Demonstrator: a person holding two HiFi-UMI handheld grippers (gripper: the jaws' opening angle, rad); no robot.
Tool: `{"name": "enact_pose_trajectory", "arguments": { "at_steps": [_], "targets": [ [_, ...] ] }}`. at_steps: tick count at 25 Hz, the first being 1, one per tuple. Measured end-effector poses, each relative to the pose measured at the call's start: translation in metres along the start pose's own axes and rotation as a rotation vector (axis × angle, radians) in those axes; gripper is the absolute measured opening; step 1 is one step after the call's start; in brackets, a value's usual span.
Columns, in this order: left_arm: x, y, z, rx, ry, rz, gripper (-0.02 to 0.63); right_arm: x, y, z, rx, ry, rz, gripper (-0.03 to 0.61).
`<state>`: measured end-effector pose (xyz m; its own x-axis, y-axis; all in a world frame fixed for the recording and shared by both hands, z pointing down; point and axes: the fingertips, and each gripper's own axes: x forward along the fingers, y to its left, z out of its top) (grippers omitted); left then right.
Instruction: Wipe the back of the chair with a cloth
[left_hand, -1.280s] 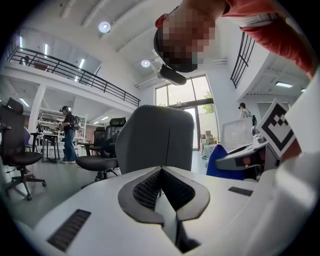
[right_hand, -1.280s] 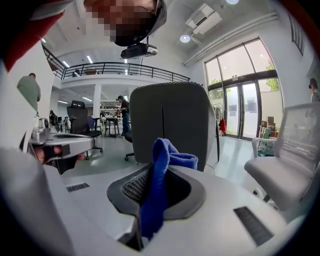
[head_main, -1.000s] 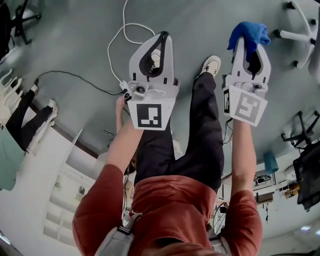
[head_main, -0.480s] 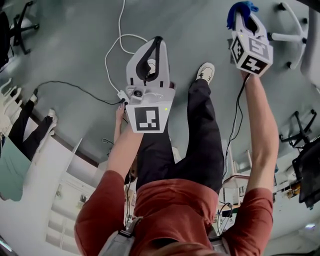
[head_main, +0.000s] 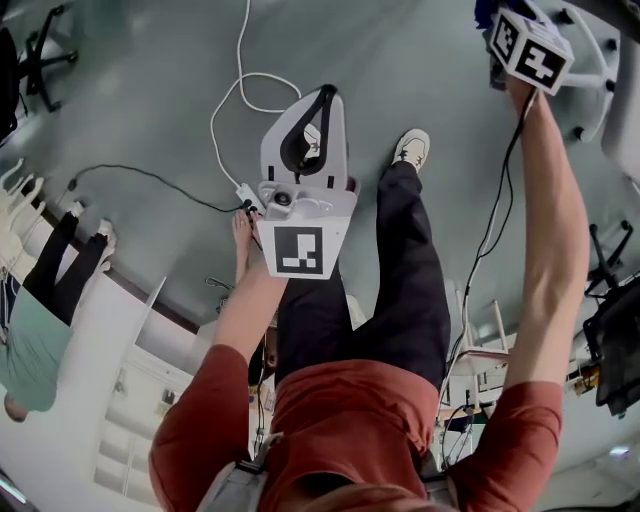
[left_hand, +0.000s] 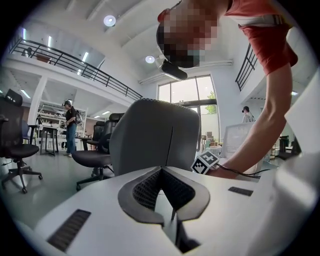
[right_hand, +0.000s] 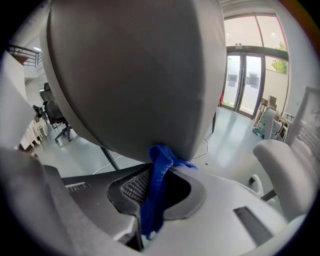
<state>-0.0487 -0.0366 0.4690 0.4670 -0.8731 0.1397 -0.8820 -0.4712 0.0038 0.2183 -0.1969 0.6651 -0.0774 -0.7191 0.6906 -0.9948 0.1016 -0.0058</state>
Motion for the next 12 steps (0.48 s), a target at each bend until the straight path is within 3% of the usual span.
{"name": "enact_pose_trajectory", "arguments": {
  "at_steps": [12],
  "targets": [
    [-0.010, -0.004, -0.011, -0.038, 0.028, -0.016, 0.014, 0.001, 0.026, 0.004, 0.040, -0.002, 0.021, 0.060]
  ]
}}
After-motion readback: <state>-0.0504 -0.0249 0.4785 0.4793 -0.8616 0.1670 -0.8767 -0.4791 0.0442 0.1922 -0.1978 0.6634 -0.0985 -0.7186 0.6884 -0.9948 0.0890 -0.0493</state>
